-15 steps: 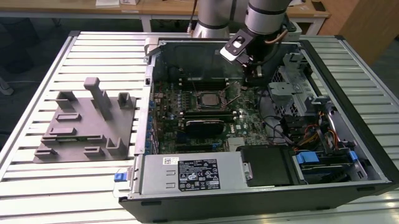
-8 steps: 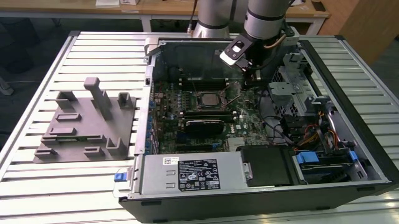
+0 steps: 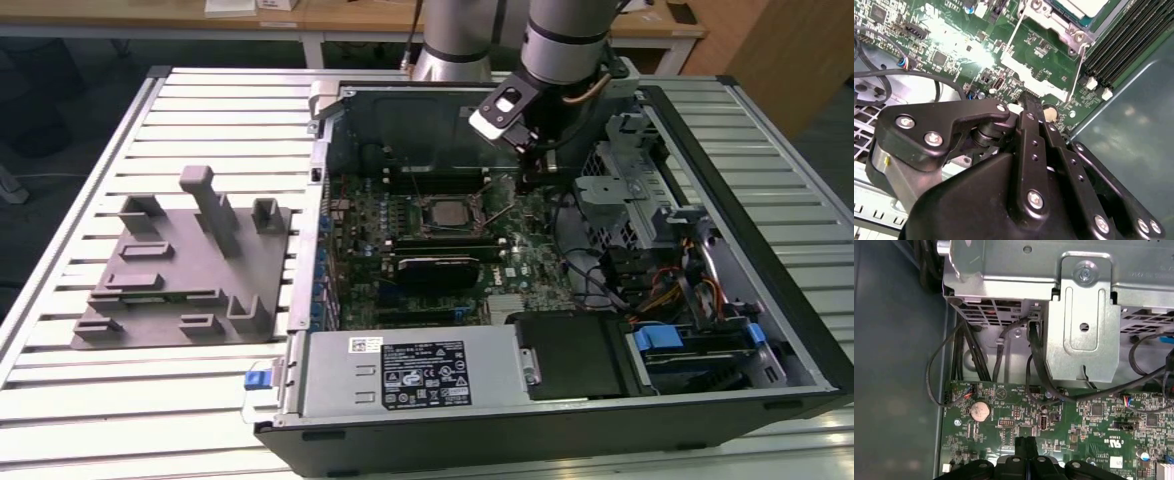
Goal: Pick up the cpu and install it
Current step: 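Close the cpu cover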
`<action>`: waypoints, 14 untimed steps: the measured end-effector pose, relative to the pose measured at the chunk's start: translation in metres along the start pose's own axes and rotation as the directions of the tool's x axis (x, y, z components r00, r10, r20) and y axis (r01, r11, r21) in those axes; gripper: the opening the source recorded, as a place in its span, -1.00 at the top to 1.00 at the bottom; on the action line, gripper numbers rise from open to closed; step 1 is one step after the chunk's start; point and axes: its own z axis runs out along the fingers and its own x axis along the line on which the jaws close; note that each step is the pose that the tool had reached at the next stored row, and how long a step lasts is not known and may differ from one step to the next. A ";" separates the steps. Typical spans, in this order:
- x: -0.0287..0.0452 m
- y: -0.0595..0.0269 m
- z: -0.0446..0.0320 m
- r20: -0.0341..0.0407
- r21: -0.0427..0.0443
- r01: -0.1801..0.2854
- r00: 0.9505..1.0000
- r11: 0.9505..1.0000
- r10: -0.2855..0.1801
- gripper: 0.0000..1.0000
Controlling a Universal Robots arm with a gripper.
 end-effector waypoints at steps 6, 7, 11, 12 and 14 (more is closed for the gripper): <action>0.0007 -0.0105 -0.0005 0.000 -0.001 -0.001 1.000 1.000 0.001 0.79; 0.0009 -0.0132 -0.0006 0.000 -0.001 -0.001 1.000 1.000 0.001 0.79; 0.0015 -0.0229 -0.0010 -0.001 -0.003 -0.002 1.000 1.000 0.002 0.79; 0.0018 -0.0256 -0.0011 -0.001 -0.004 -0.003 1.000 1.000 0.003 0.79; 0.0022 -0.0310 -0.0013 -0.001 -0.005 -0.004 1.000 1.000 0.004 0.79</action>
